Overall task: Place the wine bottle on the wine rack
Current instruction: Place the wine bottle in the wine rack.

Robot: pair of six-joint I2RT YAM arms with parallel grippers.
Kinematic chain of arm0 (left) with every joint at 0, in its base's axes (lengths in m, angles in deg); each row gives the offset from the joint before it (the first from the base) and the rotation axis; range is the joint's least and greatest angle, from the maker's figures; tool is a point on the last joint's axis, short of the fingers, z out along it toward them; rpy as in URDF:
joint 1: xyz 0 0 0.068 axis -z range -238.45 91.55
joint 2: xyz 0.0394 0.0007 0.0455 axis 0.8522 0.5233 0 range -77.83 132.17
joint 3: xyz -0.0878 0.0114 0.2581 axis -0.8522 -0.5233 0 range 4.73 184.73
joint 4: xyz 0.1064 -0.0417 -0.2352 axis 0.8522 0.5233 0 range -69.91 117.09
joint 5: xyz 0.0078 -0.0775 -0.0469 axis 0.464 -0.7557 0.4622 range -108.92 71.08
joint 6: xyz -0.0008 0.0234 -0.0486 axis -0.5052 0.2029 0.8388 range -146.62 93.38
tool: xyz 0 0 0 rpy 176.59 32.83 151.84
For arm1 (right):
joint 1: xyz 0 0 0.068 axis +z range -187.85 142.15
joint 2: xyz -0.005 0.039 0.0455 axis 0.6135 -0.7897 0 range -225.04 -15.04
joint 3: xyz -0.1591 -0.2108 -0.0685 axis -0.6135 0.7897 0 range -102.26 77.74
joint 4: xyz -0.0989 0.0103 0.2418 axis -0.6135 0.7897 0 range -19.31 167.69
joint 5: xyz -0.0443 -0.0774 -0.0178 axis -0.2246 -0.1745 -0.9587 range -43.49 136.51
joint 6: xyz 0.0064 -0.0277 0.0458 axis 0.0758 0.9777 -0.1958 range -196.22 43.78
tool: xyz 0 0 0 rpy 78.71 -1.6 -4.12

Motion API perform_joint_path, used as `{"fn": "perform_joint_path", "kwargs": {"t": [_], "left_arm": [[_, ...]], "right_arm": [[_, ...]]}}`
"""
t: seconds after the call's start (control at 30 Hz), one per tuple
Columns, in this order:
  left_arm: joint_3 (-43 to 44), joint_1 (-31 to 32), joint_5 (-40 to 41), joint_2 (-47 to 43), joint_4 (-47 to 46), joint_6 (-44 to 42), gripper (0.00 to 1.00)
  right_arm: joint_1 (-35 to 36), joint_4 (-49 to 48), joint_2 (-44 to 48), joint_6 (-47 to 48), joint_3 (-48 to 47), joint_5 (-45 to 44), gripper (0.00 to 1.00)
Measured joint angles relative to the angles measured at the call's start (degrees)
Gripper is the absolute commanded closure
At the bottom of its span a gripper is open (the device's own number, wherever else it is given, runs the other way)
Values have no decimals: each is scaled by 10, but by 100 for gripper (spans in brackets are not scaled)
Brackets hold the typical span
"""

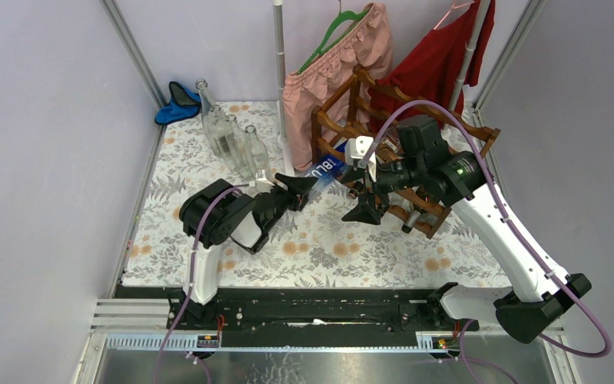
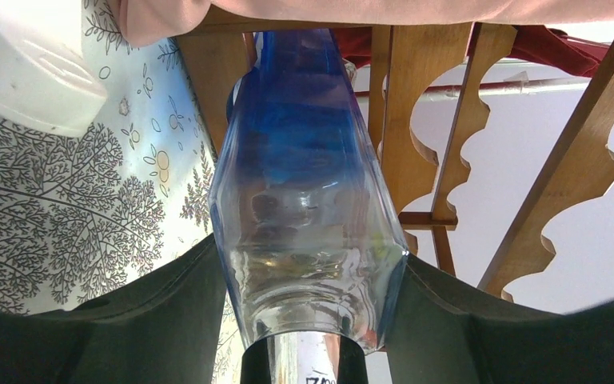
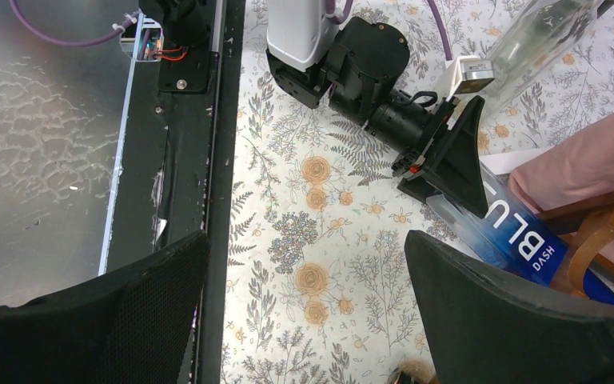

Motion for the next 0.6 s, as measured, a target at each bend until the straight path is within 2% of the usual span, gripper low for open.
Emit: {"fn": "perform_joint_path", "kwargs": {"t": [0.43,0.47,0.6], "left_arm": [[-4,15,5,0,2,5,25],[-4,16,5,0,2,6,23],[-8,21,6,-1,5,6,8]], "right_arm": [[0,-9,-2,8,17,-12,0],[0,-10,-3,12,22,-18,0],[0,-9,-15,34,44,-40,0]]}}
